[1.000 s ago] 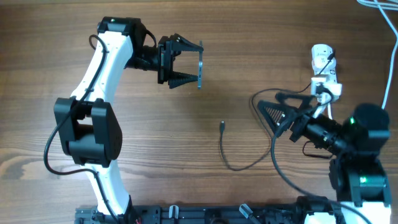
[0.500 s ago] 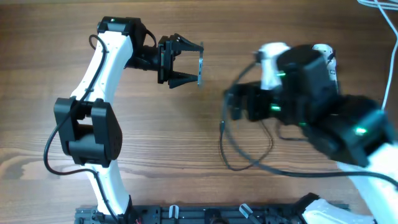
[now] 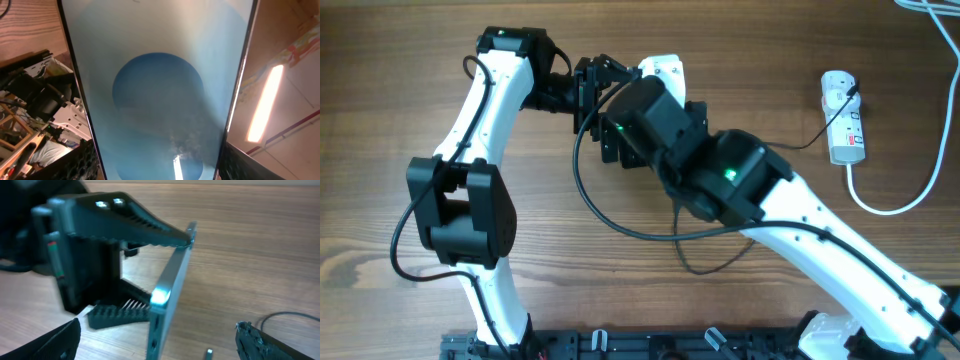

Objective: Plug charger to phone and switch on socket
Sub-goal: 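Reach the right gripper to the black cable plug and grasp it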

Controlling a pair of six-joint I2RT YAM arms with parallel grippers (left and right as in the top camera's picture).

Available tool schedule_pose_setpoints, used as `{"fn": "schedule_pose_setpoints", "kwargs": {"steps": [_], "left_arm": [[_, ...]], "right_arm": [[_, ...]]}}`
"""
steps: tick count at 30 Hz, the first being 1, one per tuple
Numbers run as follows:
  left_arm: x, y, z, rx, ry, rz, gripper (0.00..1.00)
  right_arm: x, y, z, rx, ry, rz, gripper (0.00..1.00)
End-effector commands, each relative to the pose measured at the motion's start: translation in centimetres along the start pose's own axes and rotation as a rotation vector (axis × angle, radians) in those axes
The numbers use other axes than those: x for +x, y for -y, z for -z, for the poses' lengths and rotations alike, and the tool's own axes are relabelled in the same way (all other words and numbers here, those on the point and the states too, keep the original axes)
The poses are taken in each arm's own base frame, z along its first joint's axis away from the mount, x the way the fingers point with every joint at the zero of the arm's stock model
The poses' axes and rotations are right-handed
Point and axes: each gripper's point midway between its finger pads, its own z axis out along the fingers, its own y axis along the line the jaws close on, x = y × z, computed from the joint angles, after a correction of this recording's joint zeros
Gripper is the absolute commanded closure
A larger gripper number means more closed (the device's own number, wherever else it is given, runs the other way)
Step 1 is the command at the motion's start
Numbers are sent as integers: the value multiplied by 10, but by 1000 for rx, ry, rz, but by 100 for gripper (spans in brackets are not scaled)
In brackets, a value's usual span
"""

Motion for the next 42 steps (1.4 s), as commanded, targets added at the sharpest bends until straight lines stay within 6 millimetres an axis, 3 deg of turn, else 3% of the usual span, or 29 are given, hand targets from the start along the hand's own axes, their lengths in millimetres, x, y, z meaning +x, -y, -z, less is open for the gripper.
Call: {"fn": "schedule_pose_setpoints", "kwargs": {"steps": [1, 4, 8, 10, 14, 21, 27, 29, 35, 42], "left_arm": [[14, 17, 4, 43, -11, -48, 25], [14, 17, 4, 43, -11, -48, 25], [14, 17, 4, 43, -11, -48, 25], [14, 17, 4, 43, -11, -48, 25], [14, 17, 4, 44, -11, -48, 25], [15, 16, 4, 44, -11, -36, 25], [15, 16, 4, 44, -11, -37, 25], [15, 16, 4, 43, -11, -37, 25], [15, 16, 4, 44, -11, -37, 25], [15, 16, 4, 44, -11, -37, 25]], "right_arm": [[-11, 10, -7, 89, 60, -50, 5], [-9, 8, -14, 96, 52, -43, 13], [-12, 4, -16, 85, 66, -37, 34], [-14, 3, -16, 82, 71, -28, 49], [-15, 2, -16, 78, 78, -32, 56], [-13, -2, -31, 91, 71, 0, 56], [-16, 3, -30, 119, 92, -2, 60], [-17, 4, -30, 124, 98, -3, 66], [-22, 4, -30, 127, 119, -12, 71], [-21, 4, -30, 128, 117, -12, 88]]}}
